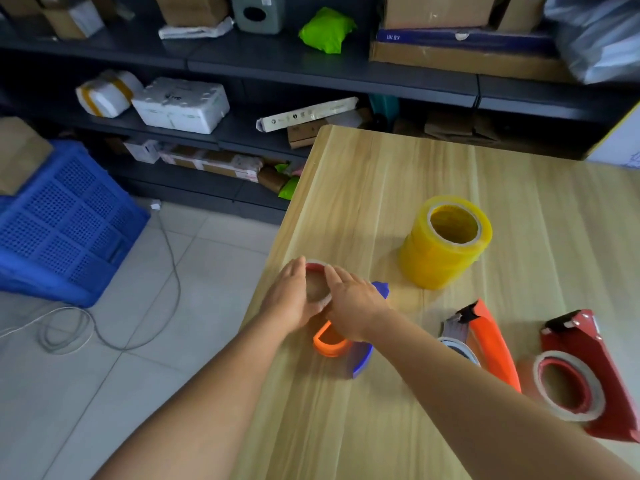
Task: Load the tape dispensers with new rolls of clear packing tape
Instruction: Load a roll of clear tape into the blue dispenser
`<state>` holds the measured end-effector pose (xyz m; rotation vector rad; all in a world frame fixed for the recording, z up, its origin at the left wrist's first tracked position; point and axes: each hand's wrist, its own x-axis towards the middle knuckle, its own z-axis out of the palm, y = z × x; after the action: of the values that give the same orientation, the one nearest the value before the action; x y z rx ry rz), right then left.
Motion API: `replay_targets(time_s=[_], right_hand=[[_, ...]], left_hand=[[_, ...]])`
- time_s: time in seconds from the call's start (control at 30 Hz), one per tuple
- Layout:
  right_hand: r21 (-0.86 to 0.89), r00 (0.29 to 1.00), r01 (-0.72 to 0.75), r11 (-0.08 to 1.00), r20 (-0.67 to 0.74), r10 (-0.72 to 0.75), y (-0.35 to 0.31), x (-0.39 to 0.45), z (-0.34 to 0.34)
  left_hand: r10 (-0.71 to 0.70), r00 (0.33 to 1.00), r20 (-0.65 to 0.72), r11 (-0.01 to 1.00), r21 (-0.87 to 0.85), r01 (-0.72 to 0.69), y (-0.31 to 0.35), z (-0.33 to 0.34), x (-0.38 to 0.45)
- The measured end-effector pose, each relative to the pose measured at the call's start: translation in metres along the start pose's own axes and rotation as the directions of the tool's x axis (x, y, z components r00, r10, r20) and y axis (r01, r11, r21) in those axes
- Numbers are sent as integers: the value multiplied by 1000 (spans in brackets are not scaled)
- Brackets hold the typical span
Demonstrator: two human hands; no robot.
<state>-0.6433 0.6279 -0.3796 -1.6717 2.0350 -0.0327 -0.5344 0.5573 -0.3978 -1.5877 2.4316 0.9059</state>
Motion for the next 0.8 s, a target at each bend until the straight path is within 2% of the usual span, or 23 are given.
replay_targets(time_s=[0.1, 0.23, 0.43, 0.57, 0.7, 0.8], right_hand=[[9, 995, -9, 1000, -100, 10, 10, -4, -11], [-33, 973, -59, 998, -224, 50, 30, -18, -35], [-50, 912, -194, 980, -378, 161, 71, -40, -63], [-7, 880, -285, 958, -398, 259, 100, -52, -75], [-33, 883, -315, 948, -376, 280, 122, -58, -75], [-20, 885, -299, 954, -380, 270, 129, -59, -73]], left_hand=[[54, 998, -15, 996, 73, -53, 11, -2, 1], [196, 980, -45, 972, 144, -188, 44, -13, 2], [430, 901, -50, 885, 221, -410, 106, -16, 9], [532, 847, 4, 818, 258, -515, 139, -10, 15], [513, 855, 79, 819, 251, -515, 159, -3, 20], [474, 879, 58, 851, 227, -474, 168, 3, 25]])
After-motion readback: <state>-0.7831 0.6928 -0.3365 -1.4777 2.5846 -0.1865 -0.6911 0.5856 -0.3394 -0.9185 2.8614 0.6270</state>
